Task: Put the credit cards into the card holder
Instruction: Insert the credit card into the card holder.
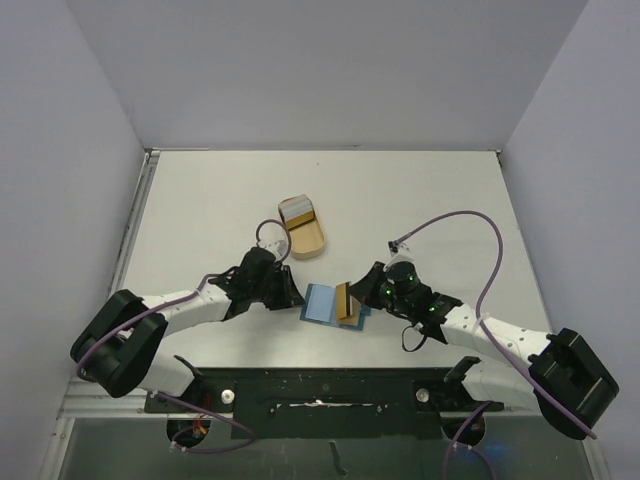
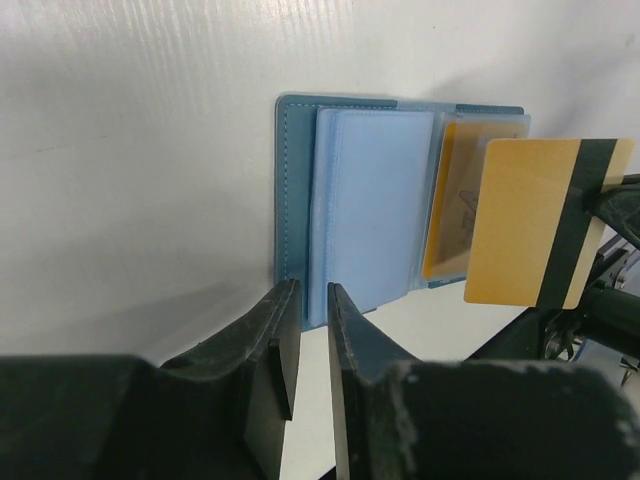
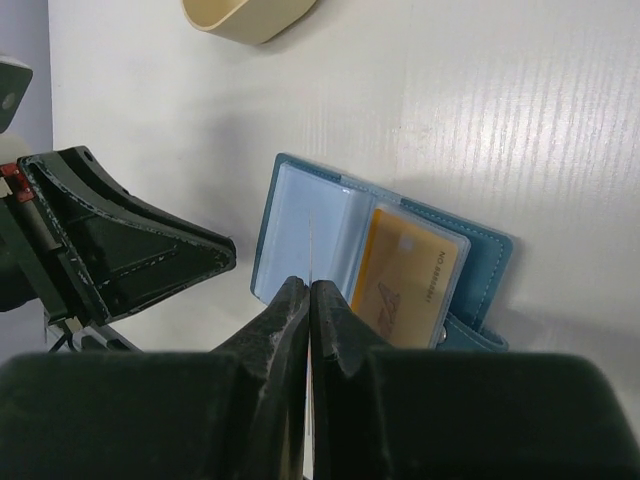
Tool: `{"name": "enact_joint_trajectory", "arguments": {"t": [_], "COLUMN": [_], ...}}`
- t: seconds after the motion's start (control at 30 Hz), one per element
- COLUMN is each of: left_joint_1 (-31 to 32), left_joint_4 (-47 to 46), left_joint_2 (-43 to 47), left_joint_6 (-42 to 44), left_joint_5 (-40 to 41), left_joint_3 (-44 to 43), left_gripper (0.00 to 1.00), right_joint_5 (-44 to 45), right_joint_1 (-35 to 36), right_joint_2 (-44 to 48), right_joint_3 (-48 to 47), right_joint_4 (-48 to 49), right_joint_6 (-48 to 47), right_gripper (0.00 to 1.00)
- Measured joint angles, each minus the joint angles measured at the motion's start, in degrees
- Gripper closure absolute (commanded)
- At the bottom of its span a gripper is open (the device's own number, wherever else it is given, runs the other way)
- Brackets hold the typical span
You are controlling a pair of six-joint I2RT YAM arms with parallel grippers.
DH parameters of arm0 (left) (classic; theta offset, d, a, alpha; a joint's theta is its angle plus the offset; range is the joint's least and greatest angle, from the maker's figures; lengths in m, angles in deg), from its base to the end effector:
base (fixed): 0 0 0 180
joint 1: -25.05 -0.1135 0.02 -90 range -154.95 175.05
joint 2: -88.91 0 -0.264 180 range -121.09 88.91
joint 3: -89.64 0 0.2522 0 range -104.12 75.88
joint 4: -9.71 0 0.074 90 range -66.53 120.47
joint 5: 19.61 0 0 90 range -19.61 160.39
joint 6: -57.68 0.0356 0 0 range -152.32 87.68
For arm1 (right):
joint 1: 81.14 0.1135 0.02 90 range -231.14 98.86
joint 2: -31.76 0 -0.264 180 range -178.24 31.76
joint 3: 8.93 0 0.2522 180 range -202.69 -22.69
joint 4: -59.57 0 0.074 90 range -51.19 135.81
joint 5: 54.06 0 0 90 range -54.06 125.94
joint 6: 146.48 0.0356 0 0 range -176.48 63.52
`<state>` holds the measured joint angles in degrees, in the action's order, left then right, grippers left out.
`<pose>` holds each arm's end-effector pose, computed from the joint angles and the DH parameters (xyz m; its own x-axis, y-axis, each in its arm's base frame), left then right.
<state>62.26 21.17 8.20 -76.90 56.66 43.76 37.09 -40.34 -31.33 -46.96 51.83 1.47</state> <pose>0.2015 -0.1636 0.1515 -0.9141 -0.1621 -0.3718 0.1074 0.7872 -0.6072 0.1678 0.1439 0.1827 -0.7605 0.4630 -0.4553 0.0077 0.7075 0.7067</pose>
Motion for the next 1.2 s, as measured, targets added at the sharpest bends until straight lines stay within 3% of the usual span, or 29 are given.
{"name": "enact_joint_trajectory", "arguments": {"t": [0.37, 0.83, 1.2], "left_joint_1": [3.02, 5.90, 7.78], "left_joint_4": [-2.40, -6.40, -6.49], "left_joint_2": [-1.49, -1.46, 0.81], "left_joint_6": [-1.31, -4.26, -6.19], "left_joint_5": [0.37, 2.62, 4.57], "left_joint_3": [1.95, 4.42, 6.14], "left_gripper": [0.91, 0.92, 0.92], "right_joint_5": [-2.67, -5.68, -6.84], "right_joint_1": [-1.60, -3.76, -3.76], "right_joint_2": [-4.90, -7.26, -7.17], "right_joint_3": [2.60, 7.58, 7.78], "right_joint_4": [4.96, 13.97, 15.39], "right_joint_6": [0.22, 1.07, 0.94], "right_gripper": [1.00, 1.00, 1.00]}}
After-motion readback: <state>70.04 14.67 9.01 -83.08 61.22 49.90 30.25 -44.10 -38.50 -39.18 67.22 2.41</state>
